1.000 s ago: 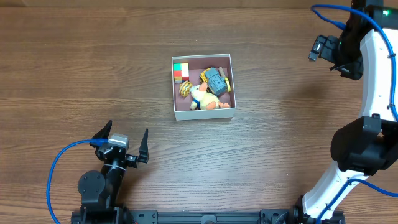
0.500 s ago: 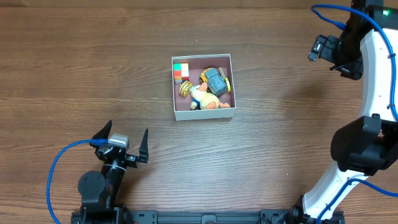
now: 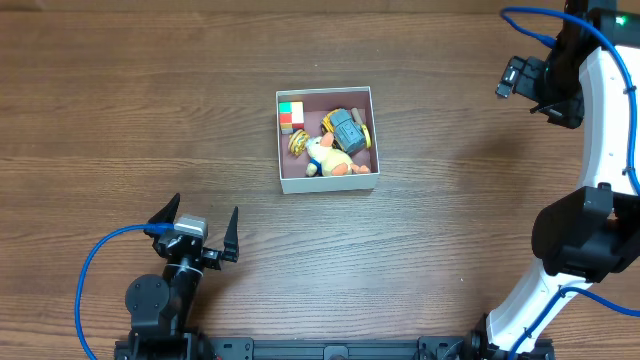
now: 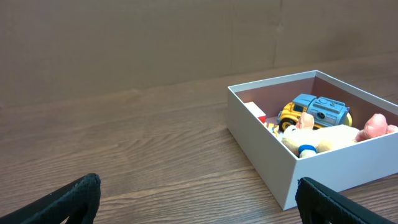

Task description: Pack container

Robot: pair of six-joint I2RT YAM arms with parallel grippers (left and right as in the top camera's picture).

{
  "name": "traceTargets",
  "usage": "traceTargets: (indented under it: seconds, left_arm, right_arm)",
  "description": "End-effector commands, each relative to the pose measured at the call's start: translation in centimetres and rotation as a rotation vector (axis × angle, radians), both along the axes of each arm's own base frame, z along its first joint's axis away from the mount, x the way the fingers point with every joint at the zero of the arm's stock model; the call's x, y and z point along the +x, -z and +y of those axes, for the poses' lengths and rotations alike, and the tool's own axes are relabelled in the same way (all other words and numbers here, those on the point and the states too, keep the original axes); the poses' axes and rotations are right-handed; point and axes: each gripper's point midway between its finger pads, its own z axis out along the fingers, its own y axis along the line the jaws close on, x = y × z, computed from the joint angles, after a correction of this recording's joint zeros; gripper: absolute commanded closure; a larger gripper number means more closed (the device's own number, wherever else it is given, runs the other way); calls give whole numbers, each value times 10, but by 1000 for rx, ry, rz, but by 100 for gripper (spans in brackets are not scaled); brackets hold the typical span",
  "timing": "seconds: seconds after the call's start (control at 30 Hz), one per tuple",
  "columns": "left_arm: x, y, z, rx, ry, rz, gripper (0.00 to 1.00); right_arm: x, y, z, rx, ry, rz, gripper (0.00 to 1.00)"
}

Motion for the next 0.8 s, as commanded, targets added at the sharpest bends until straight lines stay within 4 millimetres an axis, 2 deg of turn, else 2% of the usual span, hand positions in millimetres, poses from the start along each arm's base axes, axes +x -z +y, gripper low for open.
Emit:
traceTargets:
  seconds: [0.0, 0.37, 0.4, 0.6, 0.77]
  left_arm:
    - [0, 1, 0, 22, 4, -10, 0]
    - [0, 1, 0, 22, 4, -10, 0]
    - [0, 1, 0, 22, 4, -10, 0]
    - [0, 1, 0, 22, 4, -10, 0]
    - [0, 1, 0, 22, 4, -10, 0]
  right_arm:
    - [-3, -27, 6, -14, -13, -69, 0]
    - [-32, -120, 44, -45, -96, -307, 0]
    - [-39, -133, 49, -48, -106, -343, 0]
    - [-69, -178, 61, -59, -130, -472, 0]
    - [-97, -206, 70, -85, -165, -568, 0]
